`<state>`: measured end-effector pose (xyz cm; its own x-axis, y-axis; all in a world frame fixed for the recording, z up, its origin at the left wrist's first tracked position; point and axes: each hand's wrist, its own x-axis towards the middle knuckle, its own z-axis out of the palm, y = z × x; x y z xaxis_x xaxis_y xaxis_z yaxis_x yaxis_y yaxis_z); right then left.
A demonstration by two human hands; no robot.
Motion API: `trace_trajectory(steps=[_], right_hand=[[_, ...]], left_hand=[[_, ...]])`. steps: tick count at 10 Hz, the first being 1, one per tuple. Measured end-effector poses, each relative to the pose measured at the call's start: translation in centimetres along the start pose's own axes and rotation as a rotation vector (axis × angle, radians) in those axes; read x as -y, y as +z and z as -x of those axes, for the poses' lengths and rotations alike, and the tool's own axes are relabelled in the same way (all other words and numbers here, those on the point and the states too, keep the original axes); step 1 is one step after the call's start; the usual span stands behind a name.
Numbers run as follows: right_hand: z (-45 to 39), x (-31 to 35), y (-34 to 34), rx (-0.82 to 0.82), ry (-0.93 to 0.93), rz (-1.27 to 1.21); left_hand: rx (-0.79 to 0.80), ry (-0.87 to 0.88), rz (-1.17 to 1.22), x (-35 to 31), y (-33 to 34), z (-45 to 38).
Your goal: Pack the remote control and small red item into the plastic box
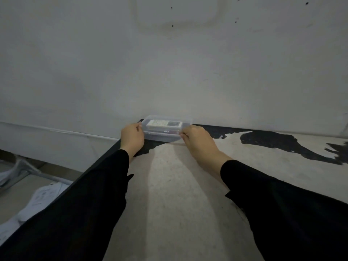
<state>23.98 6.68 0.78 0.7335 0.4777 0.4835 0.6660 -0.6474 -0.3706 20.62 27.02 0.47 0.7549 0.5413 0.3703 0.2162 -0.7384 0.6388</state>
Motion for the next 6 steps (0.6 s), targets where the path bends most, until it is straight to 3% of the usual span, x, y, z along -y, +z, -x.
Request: trace_trajectory(steps=[1,3,6], right_hand=[[-0.4,-0.1,0.6,0.027,-0.039,0.151],[0.7,-1.1,-0.4,0.348,0.023,0.154],[4.9,-1.9,-10.4,0.225,0.024,0.341]], left_hand=[[0.016,0.064,-0.158,0.2,0.6,-0.6],[0.157,0.055,-0.402,0.4,0.0,0.1],[0.147,0.454,-0.481,-7.3,-4.4,4.4]])
